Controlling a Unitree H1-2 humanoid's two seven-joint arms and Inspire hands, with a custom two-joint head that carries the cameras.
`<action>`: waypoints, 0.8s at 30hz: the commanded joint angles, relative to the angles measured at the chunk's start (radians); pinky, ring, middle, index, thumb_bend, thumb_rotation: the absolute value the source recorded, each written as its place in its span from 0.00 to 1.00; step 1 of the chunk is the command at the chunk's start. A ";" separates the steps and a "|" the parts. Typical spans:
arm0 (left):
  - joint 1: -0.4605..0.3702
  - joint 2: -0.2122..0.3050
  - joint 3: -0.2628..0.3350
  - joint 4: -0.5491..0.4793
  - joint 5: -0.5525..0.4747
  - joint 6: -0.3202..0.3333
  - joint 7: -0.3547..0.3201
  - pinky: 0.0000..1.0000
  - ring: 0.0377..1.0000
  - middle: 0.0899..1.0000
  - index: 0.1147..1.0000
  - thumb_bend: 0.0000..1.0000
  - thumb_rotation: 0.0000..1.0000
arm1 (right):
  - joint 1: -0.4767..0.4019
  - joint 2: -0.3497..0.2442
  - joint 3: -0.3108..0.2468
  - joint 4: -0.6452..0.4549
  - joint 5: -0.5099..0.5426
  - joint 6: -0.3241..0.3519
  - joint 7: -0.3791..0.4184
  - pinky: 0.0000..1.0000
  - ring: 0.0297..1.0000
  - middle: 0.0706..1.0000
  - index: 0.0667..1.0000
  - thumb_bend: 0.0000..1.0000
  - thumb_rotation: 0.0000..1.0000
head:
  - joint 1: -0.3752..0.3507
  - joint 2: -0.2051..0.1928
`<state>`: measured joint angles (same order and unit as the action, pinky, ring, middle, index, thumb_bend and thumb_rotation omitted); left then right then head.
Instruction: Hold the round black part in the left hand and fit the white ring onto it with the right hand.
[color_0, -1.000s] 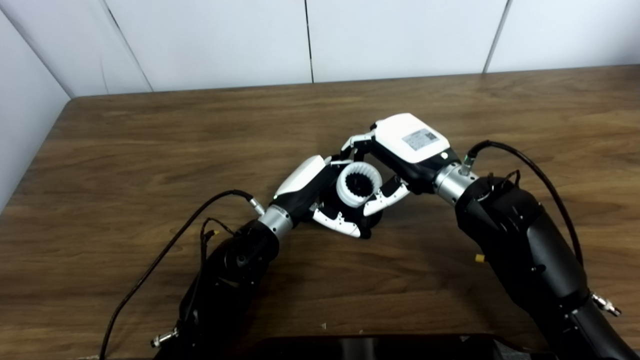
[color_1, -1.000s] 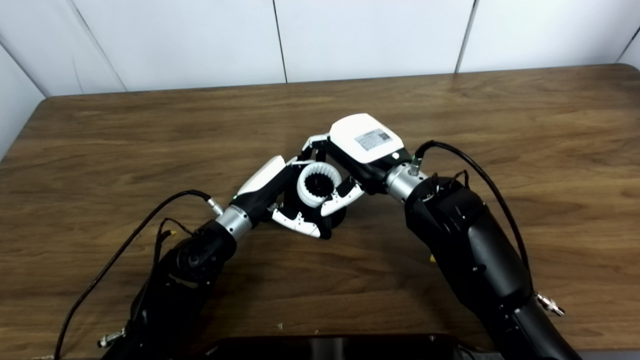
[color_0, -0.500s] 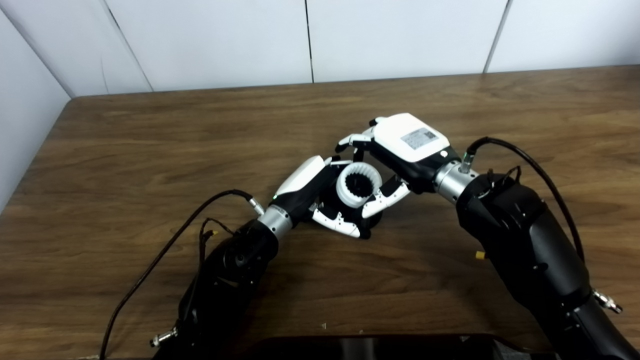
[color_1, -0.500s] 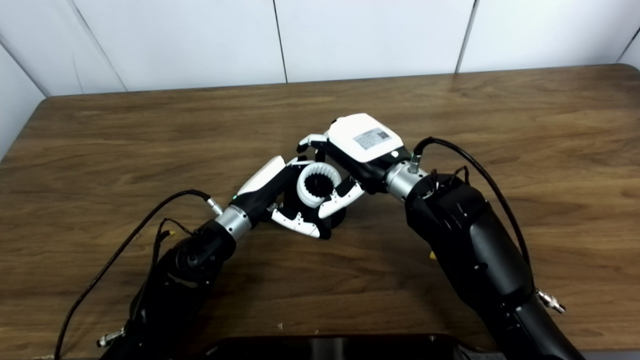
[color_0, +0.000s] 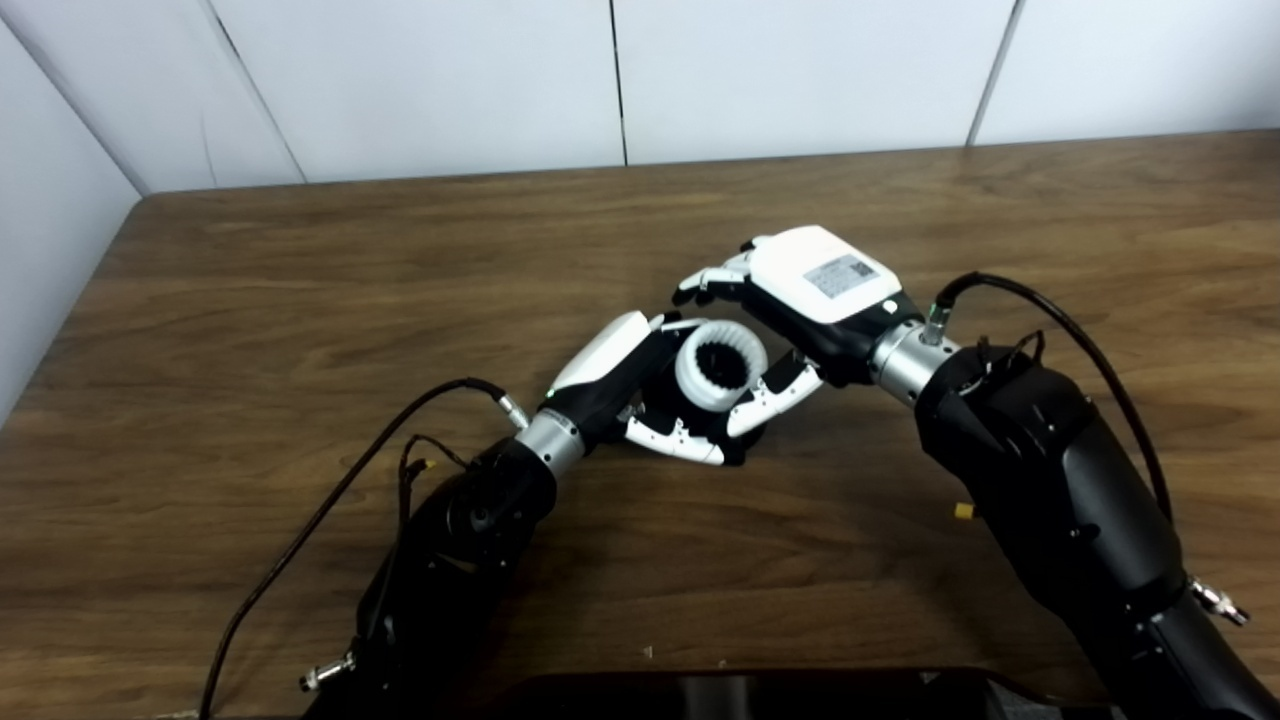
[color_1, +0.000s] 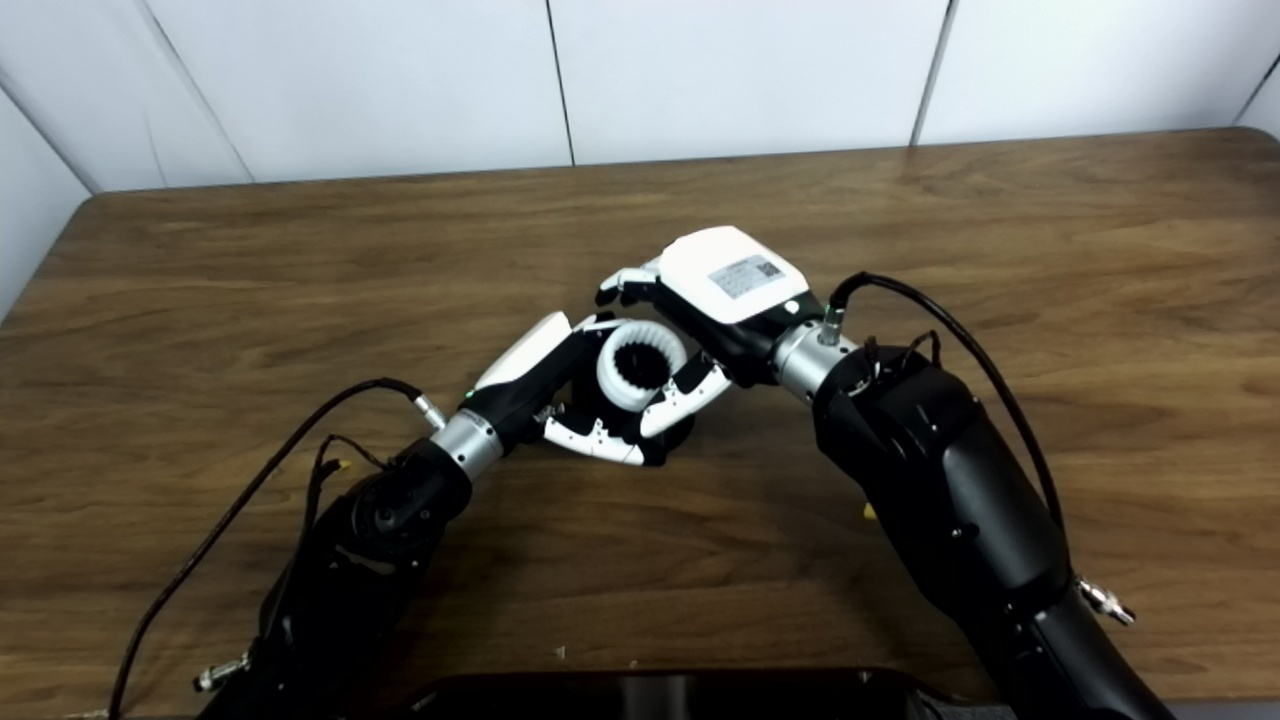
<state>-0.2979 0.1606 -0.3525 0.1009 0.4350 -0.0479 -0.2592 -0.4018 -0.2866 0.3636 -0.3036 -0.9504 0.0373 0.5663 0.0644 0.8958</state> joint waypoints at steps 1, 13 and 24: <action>-0.033 0.015 0.007 -0.018 0.023 0.025 0.001 1.00 0.91 0.89 0.88 0.99 0.32 | -0.042 -0.001 -0.013 -0.030 0.005 -0.006 -0.017 0.90 0.81 0.79 0.79 0.97 0.51 | 0.001 0.000; -0.016 0.015 0.032 -0.023 0.008 0.032 0.008 1.00 0.96 0.96 0.99 1.00 0.37 | -0.034 -0.014 -0.016 -0.026 0.014 -0.012 -0.022 0.87 0.77 0.78 0.78 0.99 0.52 | 0.005 0.005; -0.003 0.009 0.045 -0.031 0.000 0.039 0.019 1.00 0.96 0.95 0.99 1.00 0.39 | -0.026 -0.014 -0.016 -0.030 0.015 0.000 -0.008 0.87 0.76 0.78 0.78 1.00 0.52 | 0.009 0.009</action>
<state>-0.2872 0.1595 -0.3238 0.0877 0.4306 -0.0117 -0.2639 -0.3974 -0.2971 0.3630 -0.3037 -0.9436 0.0374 0.5708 0.0721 0.9050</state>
